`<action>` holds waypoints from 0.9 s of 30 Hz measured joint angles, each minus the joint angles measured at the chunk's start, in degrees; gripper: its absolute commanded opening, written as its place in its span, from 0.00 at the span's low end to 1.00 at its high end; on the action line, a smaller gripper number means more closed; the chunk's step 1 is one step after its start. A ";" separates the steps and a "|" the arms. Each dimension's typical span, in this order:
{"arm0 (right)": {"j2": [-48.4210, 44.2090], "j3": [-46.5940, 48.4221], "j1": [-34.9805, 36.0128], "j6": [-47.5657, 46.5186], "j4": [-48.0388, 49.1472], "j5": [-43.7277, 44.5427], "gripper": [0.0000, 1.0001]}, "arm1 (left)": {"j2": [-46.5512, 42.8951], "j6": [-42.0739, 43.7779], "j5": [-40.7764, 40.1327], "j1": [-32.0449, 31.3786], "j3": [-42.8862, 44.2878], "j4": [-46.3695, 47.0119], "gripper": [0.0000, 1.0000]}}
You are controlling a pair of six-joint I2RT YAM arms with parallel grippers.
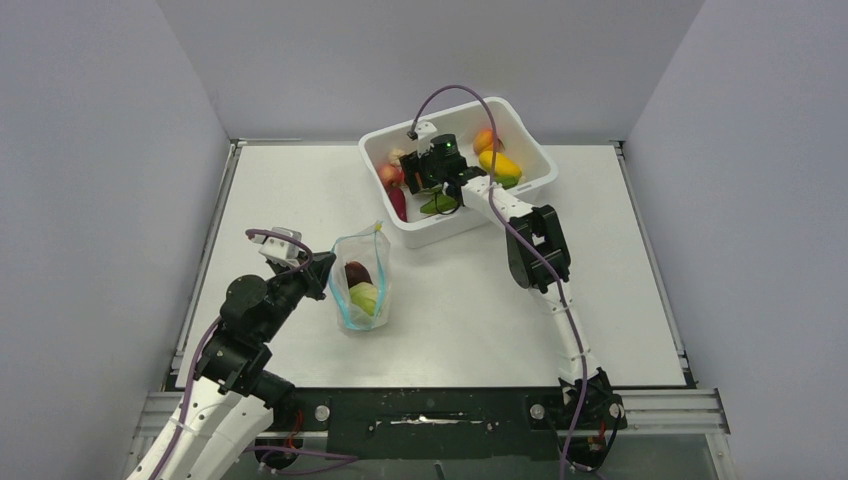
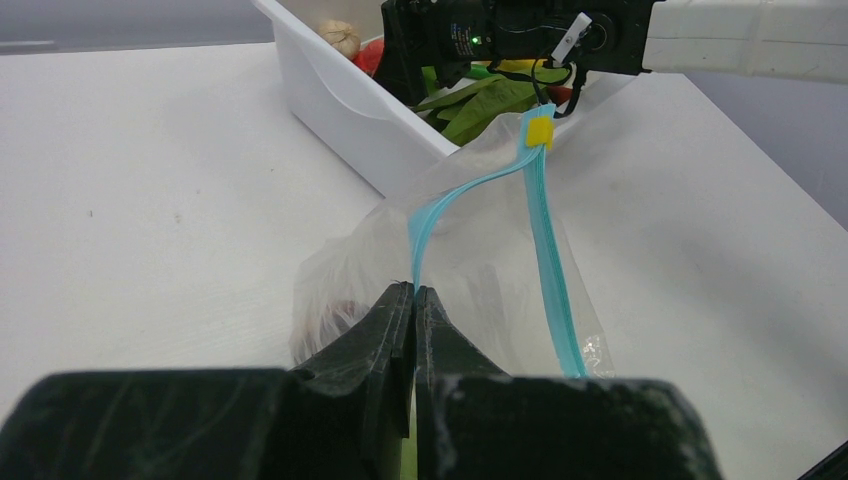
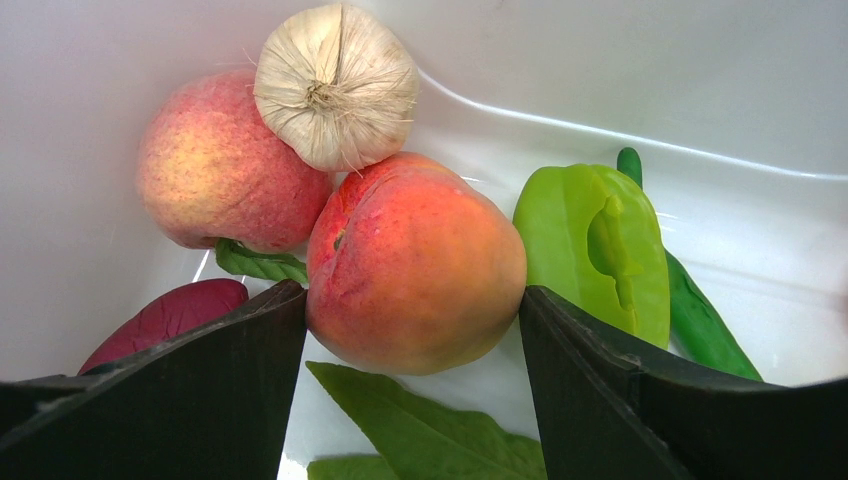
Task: Place the food in the zip-top bag and seal the zipper
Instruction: Pick up the fake fruit from the bin.
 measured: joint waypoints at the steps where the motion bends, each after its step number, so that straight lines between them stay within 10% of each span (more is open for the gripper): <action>1: 0.00 -0.02 0.00 0.00 0.02 0.07 0.61 | 0.00 0.00 0.02 0.00 0.00 0.00 0.00; 27: -19.37 -19.93 0.85 0.92 5.20 0.61 0.53 | -0.22 0.02 -0.02 0.00 0.00 0.00 0.00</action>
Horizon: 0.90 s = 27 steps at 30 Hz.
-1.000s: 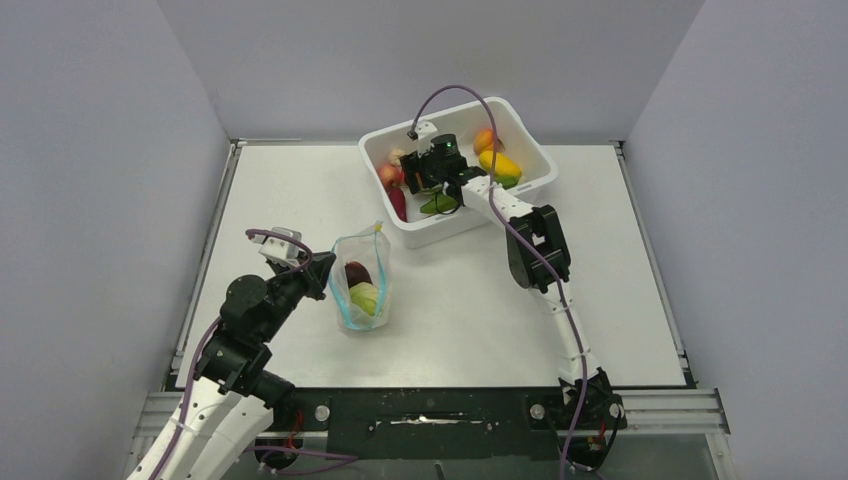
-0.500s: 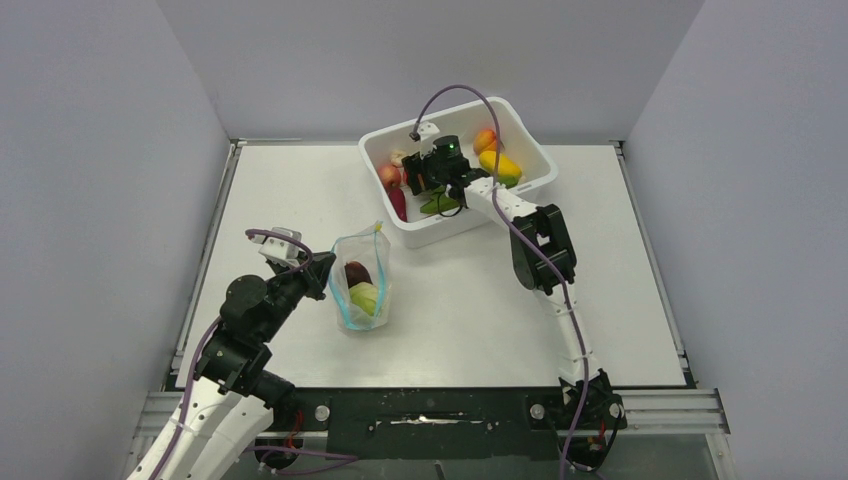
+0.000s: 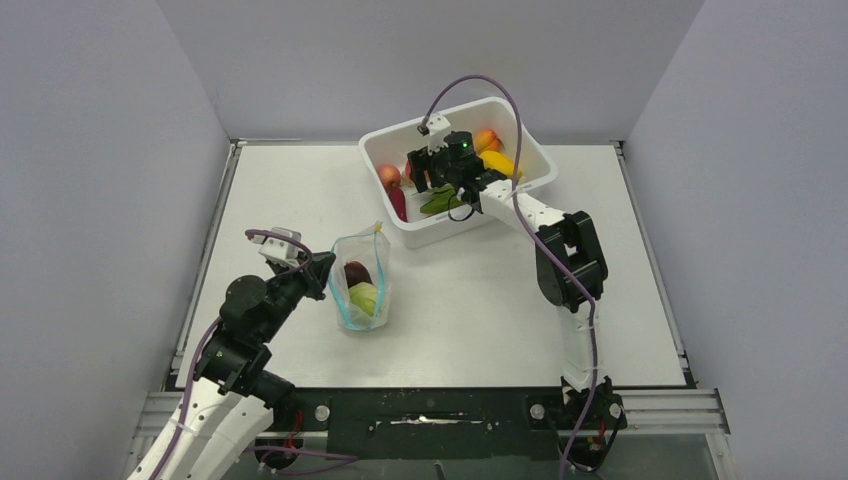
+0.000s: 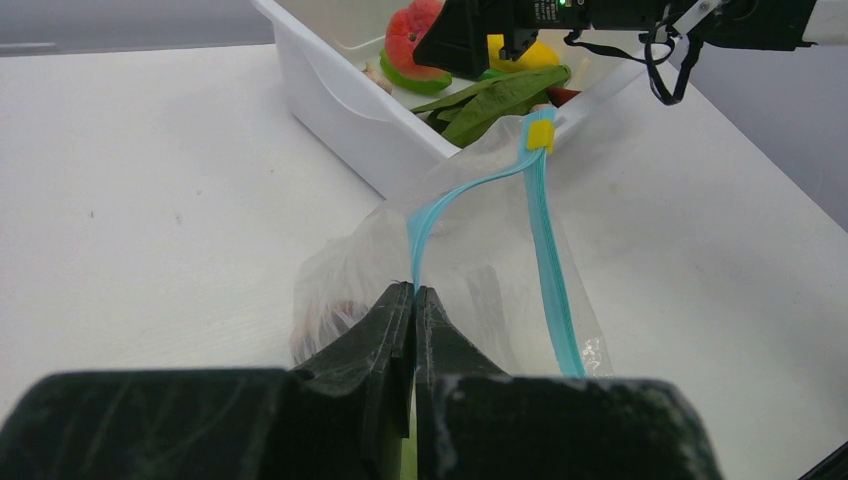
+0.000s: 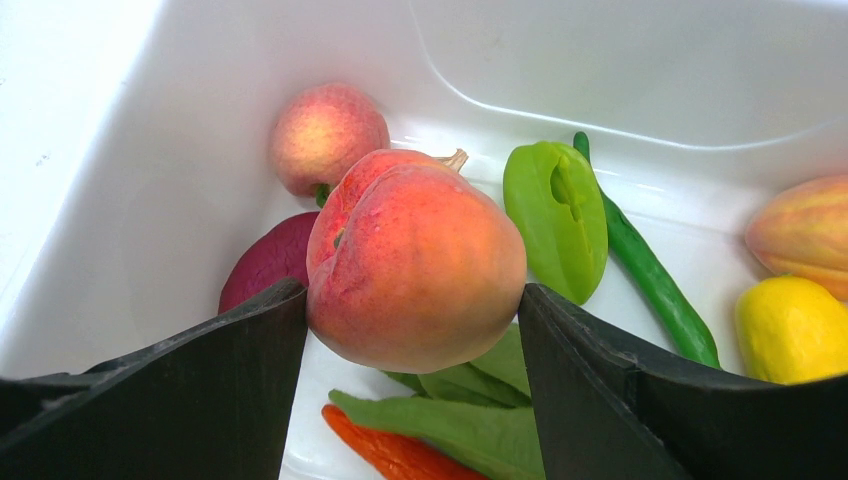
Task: Place the food in the zip-top bag and seal the zipper
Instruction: Pick up the fake fruit from the bin.
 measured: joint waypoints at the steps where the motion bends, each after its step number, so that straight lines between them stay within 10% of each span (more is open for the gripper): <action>1: -0.87 -1.14 0.00 0.31 0.31 0.00 0.53 | 0.02 -0.02 0.00 0.00 0.00 0.00 0.00; 27: -33.70 -27.06 3.43 7.89 -0.28 0.42 0.52 | 0.79 -1.92 1.20 0.11 -0.11 0.33 0.00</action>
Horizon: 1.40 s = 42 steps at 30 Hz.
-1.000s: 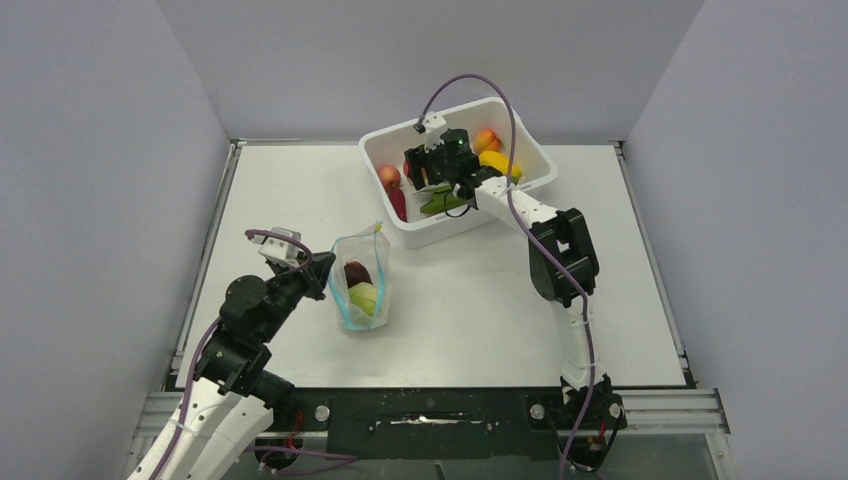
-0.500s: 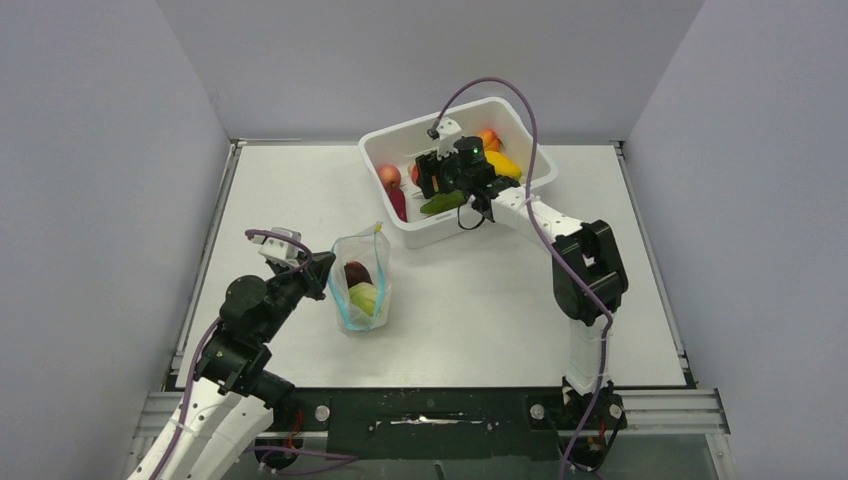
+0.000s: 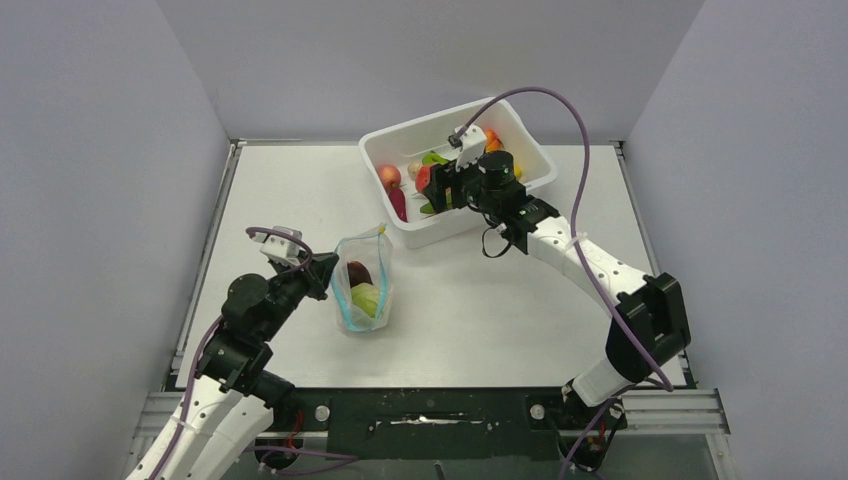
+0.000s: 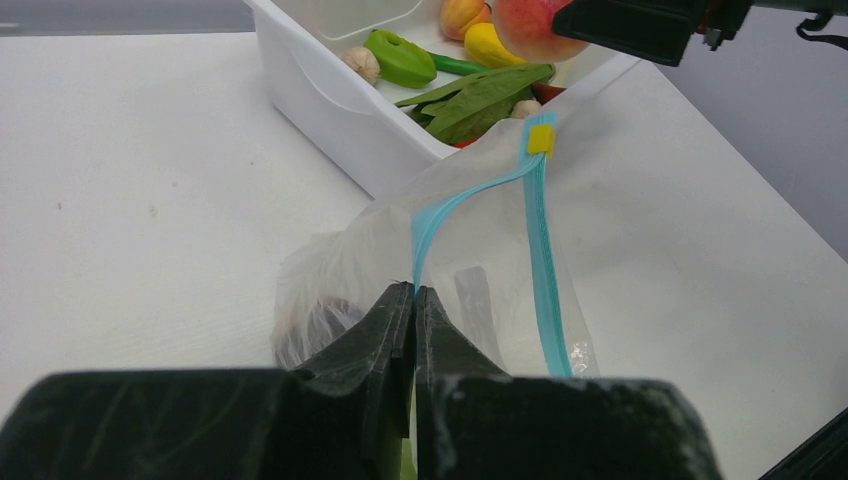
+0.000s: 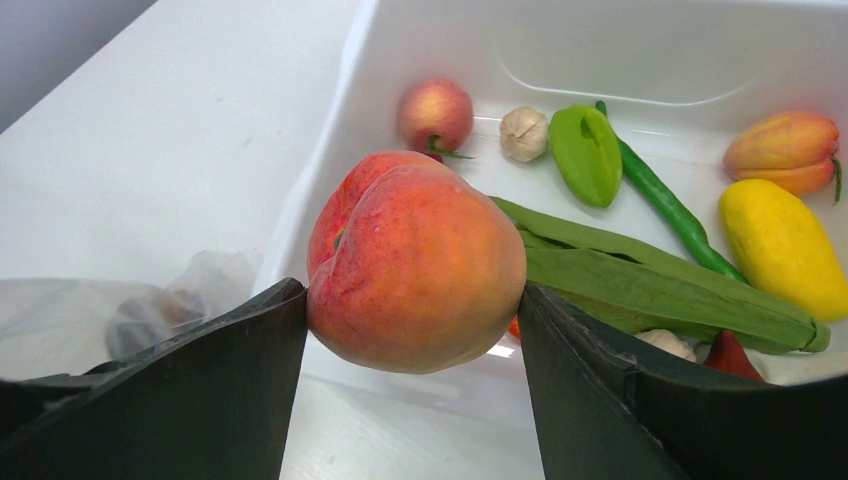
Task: Place the food in the zip-top bag and seal the zipper
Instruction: Pick up the fake fruit from the bin, then place the fake fruit in the zipper food storage bag.
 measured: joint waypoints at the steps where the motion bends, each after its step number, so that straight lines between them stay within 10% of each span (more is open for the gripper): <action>1: -1.60 -1.01 0.74 0.28 -0.17 0.02 0.52 | 0.15 -0.33 0.20 -0.02 0.00 0.17 0.00; 24: -27.28 -21.92 10.23 13.81 5.97 -10.32 0.53 | 5.05 -7.28 3.30 -0.02 0.74 2.01 0.00; 42: -17.25 -21.18 20.74 16.37 9.49 -9.68 0.54 | 6.69 -11.89 5.77 -0.02 3.56 1.92 0.00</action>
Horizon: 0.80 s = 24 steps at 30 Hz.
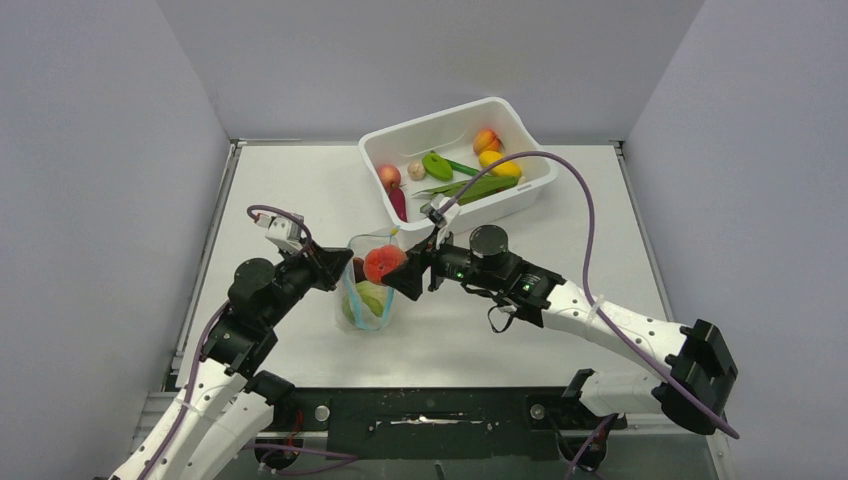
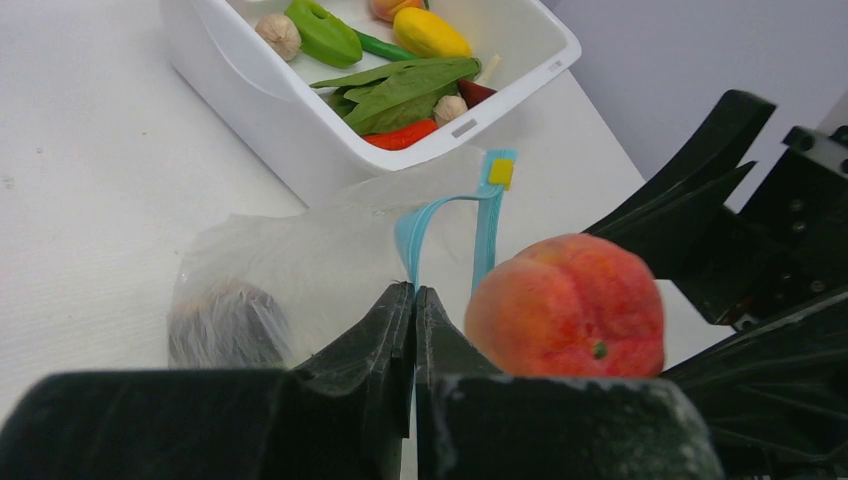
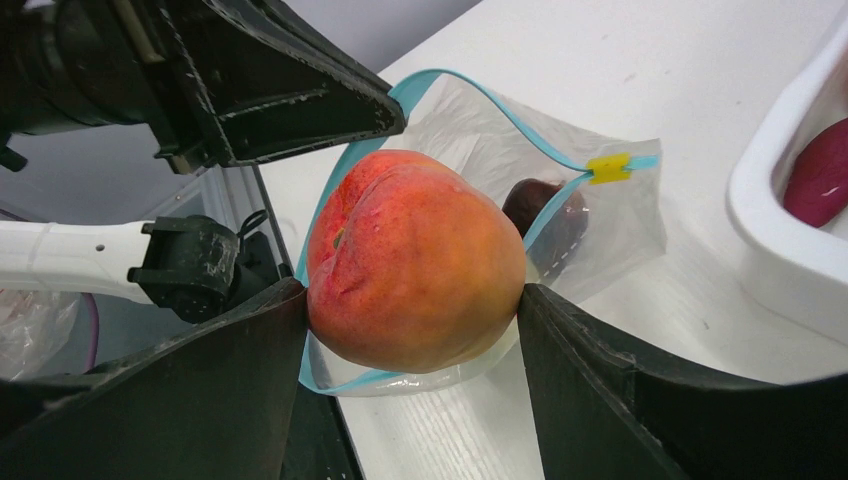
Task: Place the food in the zip-top bag and seal the zipper
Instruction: Place the fake fruit in the zipper food storage bag.
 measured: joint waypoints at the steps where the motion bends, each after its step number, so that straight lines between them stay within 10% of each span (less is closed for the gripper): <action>1: 0.90 0.17 0.22 0.17 -0.02 0.35 0.54 | 0.00 -0.15 0.13 0.00 0.00 -0.07 0.00; 24: 9.97 6.84 0.90 1.97 -3.72 7.21 0.88 | 0.00 -1.11 1.33 0.00 0.00 -0.20 0.00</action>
